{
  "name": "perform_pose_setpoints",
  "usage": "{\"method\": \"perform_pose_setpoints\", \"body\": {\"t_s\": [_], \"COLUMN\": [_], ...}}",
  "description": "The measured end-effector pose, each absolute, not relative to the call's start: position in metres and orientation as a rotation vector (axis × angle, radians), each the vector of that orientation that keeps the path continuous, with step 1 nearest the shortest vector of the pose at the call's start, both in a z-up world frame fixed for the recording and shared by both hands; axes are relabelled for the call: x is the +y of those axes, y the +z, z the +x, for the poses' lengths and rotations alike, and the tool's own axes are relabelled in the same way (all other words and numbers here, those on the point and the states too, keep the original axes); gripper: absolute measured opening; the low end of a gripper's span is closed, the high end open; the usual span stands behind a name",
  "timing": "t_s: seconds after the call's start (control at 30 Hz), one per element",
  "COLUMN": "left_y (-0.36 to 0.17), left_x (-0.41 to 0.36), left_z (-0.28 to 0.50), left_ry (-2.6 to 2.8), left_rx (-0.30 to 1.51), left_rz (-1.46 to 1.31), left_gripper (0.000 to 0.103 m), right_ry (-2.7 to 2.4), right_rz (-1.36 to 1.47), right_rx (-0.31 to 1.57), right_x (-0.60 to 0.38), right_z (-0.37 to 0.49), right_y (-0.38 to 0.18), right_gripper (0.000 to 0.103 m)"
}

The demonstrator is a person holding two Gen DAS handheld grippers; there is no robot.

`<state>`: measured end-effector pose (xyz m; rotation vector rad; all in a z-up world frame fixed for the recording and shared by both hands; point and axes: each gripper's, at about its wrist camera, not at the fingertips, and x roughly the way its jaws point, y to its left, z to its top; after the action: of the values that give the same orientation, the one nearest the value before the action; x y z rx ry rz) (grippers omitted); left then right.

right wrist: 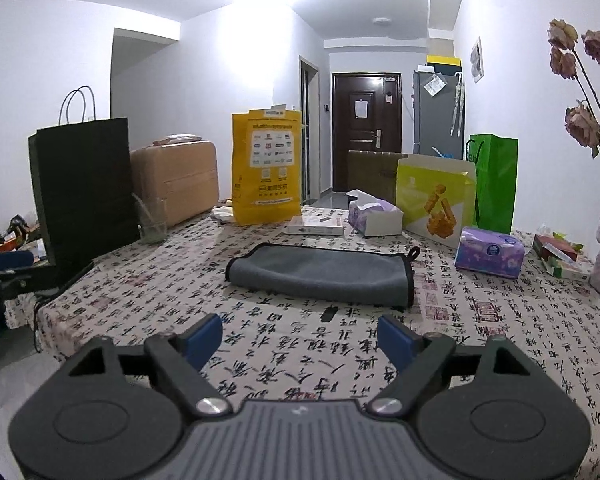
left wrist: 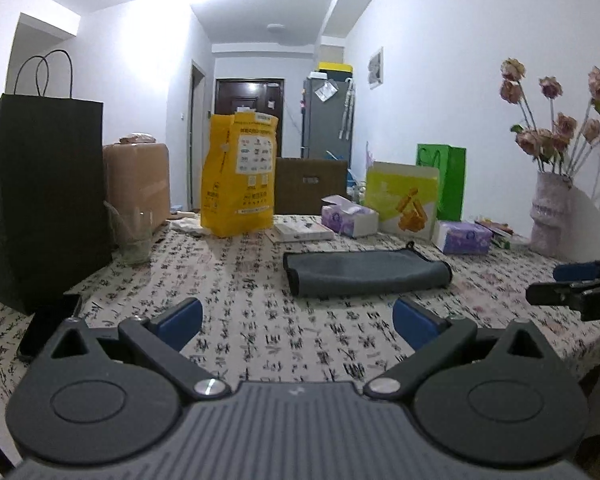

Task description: Fold towel

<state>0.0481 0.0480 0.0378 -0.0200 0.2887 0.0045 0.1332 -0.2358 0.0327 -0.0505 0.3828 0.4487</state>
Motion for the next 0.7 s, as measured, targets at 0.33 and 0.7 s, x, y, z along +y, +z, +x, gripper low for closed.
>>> {"method": "perform_pose_setpoints", "body": {"t_s": [0.33,0.7], "left_y": [0.019,0.009], "left_x": [0.045,0.025], "left_z": [0.030,-0.002], "left_ry": [0.018,0.002], "left_rx": [0.296,0.271], "left_rz": [-0.060,0.022], "left_gripper": [0.103,0.103], "right_ry": [0.406,0.379], "right_rz": [-0.026,0.010], "right_rx": [0.361,0.421], "right_x": [-0.238,-0.236], "right_z": [0.092,0.055], "right_y": [0.018,-0.018], "right_gripper": [0.086,0.088]}}
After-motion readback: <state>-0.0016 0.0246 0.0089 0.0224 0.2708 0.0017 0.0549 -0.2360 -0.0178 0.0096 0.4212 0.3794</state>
